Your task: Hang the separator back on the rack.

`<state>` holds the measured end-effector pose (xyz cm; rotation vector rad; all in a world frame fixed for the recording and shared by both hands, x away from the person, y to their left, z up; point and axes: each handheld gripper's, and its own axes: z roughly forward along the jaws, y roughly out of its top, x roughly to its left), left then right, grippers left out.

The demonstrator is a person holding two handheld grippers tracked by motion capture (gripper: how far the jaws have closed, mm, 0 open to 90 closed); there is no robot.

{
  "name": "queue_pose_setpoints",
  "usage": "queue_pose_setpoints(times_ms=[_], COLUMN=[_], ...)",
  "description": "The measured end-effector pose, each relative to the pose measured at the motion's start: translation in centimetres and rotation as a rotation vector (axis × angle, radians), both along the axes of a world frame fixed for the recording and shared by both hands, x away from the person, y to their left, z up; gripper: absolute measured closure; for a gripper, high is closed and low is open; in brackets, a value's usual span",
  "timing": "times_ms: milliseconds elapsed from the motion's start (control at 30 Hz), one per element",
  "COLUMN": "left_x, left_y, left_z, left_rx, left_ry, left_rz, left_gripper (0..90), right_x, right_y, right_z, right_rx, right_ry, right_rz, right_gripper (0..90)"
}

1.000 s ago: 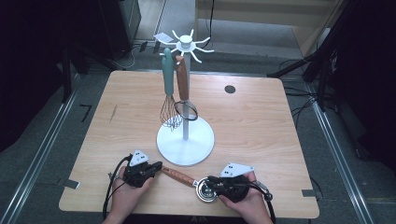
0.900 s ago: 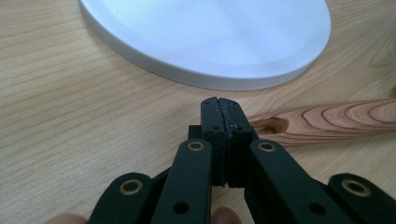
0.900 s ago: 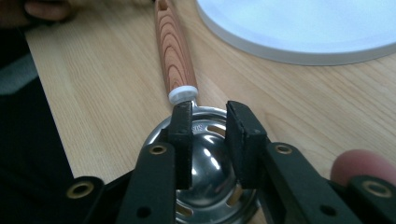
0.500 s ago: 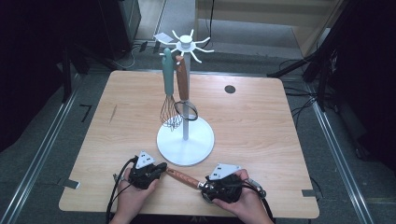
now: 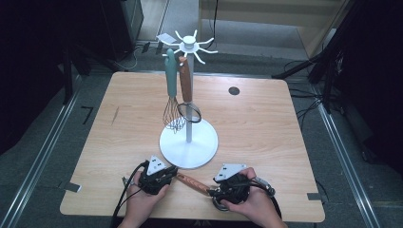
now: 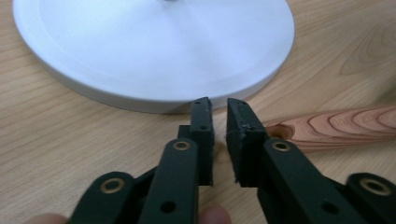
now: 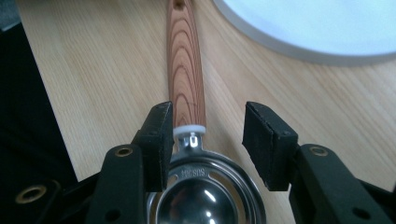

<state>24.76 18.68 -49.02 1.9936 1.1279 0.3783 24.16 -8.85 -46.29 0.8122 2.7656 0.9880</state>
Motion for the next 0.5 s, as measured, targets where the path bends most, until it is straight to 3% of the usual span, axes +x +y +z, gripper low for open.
queue_pose_setpoints(times_ms=[67, 200, 267, 400, 500], left_x=[0.0, 0.2, 0.3, 0.6, 1.0], left_y=[0.6, 2.8, 4.1, 7.1, 9.6], left_z=[0.4, 1.1, 1.2, 1.3, 1.4], left_rx=[-0.017, -0.042, -0.018, 0.079, 0.072], left_ry=[-0.025, -0.07, -0.098, -0.177, -0.178], left_rz=[0.013, 0.043, 0.064, 0.134, 0.206], left_gripper=[75.0, 65.8, 59.9, 51.9, 47.0], right_x=[0.1, 0.0, 0.1, 0.3, 0.5], right_y=[0.1, 0.5, 0.9, 1.4, 1.9], right_z=[0.2, 0.5, 0.5, 0.5, 0.6], right_rx=[-0.029, -0.066, -0.085, -0.125, -0.149], right_ry=[0.026, 0.02, 0.016, 0.042, 0.049], right_rz=[0.008, 0.036, 0.049, 0.061, 0.077], right_gripper=[57.9, 57.4, 59.0, 61.5, 62.7])
